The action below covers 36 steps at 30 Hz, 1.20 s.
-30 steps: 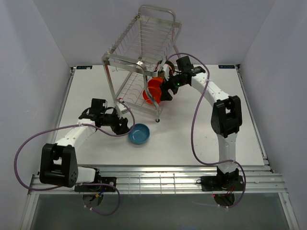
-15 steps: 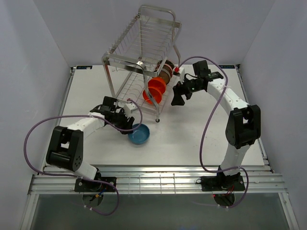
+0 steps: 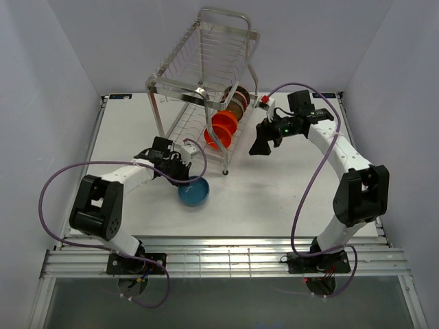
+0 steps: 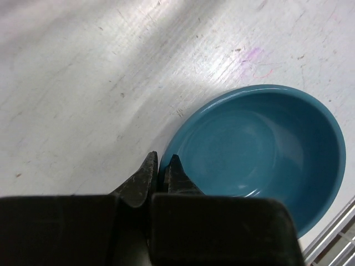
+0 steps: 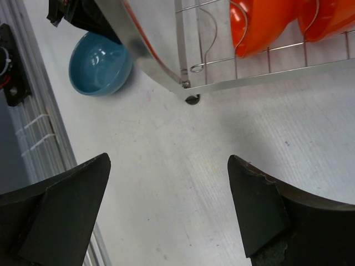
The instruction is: Load the bowls into the dish rack
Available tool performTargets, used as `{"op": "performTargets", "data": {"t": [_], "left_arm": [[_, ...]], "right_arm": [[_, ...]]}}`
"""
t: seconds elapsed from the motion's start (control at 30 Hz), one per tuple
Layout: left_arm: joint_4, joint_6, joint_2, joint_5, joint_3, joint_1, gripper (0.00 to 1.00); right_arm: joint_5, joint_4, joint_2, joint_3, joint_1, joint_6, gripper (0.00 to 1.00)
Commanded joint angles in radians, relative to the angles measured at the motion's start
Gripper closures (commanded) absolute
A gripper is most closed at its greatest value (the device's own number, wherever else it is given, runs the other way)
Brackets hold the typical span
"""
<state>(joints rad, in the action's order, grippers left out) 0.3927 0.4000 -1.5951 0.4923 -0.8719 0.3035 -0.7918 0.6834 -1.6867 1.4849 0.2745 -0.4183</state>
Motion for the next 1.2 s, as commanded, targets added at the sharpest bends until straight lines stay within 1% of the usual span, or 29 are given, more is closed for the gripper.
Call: {"op": "performTargets", "data": {"t": [0.0,0.03,0.07,0.17,0.2,0.27,0.3,0.4,0.43,0.47,0.5,0.53,0.6,0.63,0.73,0.8,0.9,0.93,1.07,1.13,1.17], "left_arm": [[-0.096,-0.099,0.174,-0.001,0.019,0.005,1.00],[-0.124,-0.119,0.216,-0.017,0.033,0.008,1.00],[-0.177,-0.133,0.301,-0.030,0.065,0.014,1.00],[-0.264,-0.164,0.420,-0.058,0.115,0.055,1.00],[-0.281,-0.168,0.479,-0.076,0.123,0.090,1.00],[-0.305,-0.162,0.518,-0.132,0.131,0.133,1.00],[-0.310,-0.156,0.535,-0.158,0.128,0.179,1.00],[-0.347,-0.179,0.529,-0.260,0.113,0.249,1.00],[-0.359,-0.193,0.523,-0.285,0.108,0.259,1.00],[-0.382,-0.232,0.517,-0.338,0.100,0.272,1.00],[-0.384,-0.251,0.511,-0.362,0.093,0.293,1.00],[-0.440,-0.269,0.506,-0.391,0.087,0.304,1.00],[-0.471,-0.309,0.506,-0.455,0.083,0.339,1.00],[-0.497,-0.317,0.506,-0.463,0.083,0.347,1.00],[-0.517,-0.352,0.508,-0.477,0.085,0.379,1.00],[-0.515,-0.378,0.503,-0.524,0.083,0.400,1.00],[-0.519,-0.395,0.506,-0.531,0.080,0.417,1.00],[-0.519,-0.436,0.508,-0.531,0.080,0.422,1.00],[-0.512,-0.475,0.509,-0.549,0.073,0.434,1.00],[-0.512,-0.480,0.511,-0.560,0.073,0.439,1.00],[-0.511,-0.487,0.509,-0.563,0.071,0.439,1.00]], "right_arm": [[-0.096,0.031,0.056,-0.037,-0.004,0.050,0.08],[-0.112,0.036,0.070,-0.049,-0.004,0.071,0.08],[-0.147,0.053,0.076,-0.054,-0.004,0.084,0.08],[-0.216,0.064,0.099,-0.084,0.006,0.162,0.08],[-0.228,0.058,0.104,-0.093,0.012,0.183,0.08],[-0.265,0.038,0.119,-0.110,0.035,0.258,0.08],[-0.274,-0.003,0.125,-0.118,0.045,0.291,0.07],[-0.308,-0.134,0.165,-0.188,0.084,0.468,0.07],[-0.310,-0.224,0.192,-0.207,0.106,0.502,0.07],[-0.317,-0.266,0.205,-0.225,0.118,0.532,0.08],[-0.326,-0.306,0.215,-0.259,0.130,0.586,0.07],[-0.340,-0.374,0.235,-0.273,0.150,0.616,0.07],[-0.337,-0.425,0.252,-0.307,0.164,0.668,0.08],[-0.310,-0.444,0.263,-0.314,0.172,0.668,0.08],[-0.305,-0.467,0.260,-0.340,0.175,0.693,0.09],[-0.296,-0.493,0.262,-0.350,0.178,0.711,0.09],[-0.271,-0.548,0.269,-0.380,0.189,0.740,0.09],[-0.265,-0.551,0.269,-0.388,0.192,0.739,0.09],[-0.276,-0.571,0.271,-0.397,0.192,0.745,0.09],[-0.293,-0.585,0.275,-0.402,0.192,0.750,0.07],[-0.296,-0.587,0.278,-0.408,0.192,0.753,0.04]]}}
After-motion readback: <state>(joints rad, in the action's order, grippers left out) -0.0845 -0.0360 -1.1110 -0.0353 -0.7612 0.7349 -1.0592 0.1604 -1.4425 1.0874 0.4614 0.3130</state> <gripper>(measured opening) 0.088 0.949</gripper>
